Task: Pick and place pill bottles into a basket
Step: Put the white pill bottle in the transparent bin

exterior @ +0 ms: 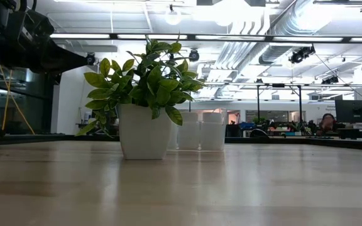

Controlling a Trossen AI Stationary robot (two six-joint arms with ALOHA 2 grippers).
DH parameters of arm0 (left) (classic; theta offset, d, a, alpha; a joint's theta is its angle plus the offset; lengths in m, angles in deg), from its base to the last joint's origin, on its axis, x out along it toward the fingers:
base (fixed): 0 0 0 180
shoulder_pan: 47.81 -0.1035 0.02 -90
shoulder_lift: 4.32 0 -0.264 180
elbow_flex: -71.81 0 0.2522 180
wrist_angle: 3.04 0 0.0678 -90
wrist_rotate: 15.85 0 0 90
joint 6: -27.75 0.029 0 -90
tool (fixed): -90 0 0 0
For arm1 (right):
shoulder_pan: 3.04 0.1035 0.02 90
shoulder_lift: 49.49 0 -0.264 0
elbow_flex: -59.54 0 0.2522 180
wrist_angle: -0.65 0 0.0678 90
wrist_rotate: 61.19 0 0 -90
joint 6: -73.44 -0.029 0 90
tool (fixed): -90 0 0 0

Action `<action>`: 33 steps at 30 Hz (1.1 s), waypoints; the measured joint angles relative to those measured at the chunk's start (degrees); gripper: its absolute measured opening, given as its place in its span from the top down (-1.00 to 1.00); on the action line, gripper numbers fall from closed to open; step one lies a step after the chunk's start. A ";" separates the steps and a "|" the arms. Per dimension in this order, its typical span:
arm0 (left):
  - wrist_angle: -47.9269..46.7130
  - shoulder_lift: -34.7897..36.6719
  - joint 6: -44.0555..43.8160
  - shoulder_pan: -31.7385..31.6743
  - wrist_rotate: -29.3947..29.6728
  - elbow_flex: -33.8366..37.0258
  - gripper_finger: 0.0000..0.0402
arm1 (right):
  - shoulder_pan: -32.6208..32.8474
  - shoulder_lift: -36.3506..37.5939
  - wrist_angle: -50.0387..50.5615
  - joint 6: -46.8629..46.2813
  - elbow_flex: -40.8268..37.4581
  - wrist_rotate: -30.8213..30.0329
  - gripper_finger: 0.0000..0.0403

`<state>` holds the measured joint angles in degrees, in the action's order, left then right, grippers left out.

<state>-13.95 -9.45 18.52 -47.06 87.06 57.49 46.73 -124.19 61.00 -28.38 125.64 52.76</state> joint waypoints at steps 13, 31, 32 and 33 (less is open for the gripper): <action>-0.01 -0.01 0.00 0.01 0.20 0.00 0.78 | 5.73 -5.91 -1.88 -0.61 0.00 -1.70 -0.21; 0.00 -0.02 -0.04 0.02 0.22 -0.02 0.67 | 7.60 -12.38 -4.93 0.46 0.00 -4.00 -0.21; 0.00 -0.02 -0.04 0.02 0.22 -0.02 0.70 | 7.74 -12.46 -4.91 0.46 0.00 -4.04 -0.21; 0.00 0.00 -0.04 0.01 0.22 -0.01 0.73 | 7.85 -12.47 -4.86 0.46 0.00 -4.12 -0.21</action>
<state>-13.95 -9.45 18.48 -47.05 87.28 57.48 54.58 -136.66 56.14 -27.92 125.64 48.63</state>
